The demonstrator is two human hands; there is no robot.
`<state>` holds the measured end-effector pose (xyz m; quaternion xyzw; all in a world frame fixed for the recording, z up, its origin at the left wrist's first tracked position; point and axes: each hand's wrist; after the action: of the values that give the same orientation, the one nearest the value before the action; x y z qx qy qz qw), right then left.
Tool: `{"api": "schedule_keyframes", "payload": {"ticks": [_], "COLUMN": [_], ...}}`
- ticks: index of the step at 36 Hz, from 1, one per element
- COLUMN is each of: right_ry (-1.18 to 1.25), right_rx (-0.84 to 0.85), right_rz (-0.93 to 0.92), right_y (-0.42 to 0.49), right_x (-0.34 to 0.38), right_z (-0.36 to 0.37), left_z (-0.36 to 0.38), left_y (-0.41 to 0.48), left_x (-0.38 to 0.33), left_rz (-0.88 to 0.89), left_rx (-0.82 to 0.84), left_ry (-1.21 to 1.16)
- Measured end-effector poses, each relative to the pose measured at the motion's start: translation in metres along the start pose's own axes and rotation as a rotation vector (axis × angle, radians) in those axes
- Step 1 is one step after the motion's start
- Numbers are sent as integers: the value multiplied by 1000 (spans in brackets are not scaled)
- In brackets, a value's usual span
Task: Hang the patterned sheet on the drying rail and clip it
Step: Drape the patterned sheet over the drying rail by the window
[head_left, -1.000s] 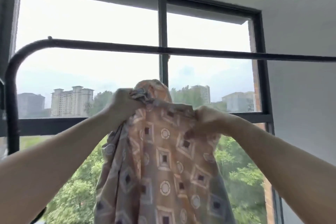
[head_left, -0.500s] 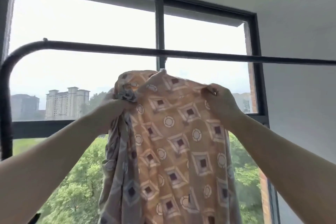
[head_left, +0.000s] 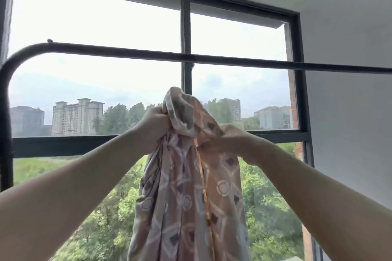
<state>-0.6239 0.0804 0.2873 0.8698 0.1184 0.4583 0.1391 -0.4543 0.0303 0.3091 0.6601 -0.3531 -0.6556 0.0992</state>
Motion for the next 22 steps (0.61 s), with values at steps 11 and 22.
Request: {"api": "schedule_keyframes", "payload": {"ticks": [11, 22], "right_ry": [-11, -562], "right_rx": [-240, -494], "right_rz": [130, -204], "right_y": [6, 14], "right_x": [-49, -16], "right_z": [-5, -20], "left_z": [-36, -49], "left_y": [12, -6], "left_x": [10, 29], "left_rz": [82, 66], "left_rx": [-137, -21], "left_ry": [-41, 223]}}
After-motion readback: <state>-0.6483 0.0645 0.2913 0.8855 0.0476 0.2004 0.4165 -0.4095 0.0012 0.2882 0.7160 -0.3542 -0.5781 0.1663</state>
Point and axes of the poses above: each hand's wrist, its own y-axis towards the middle knuckle, its own z-axis out of the palm, x = y × z, and after that the axes turned 5 degrees about z, right-handed
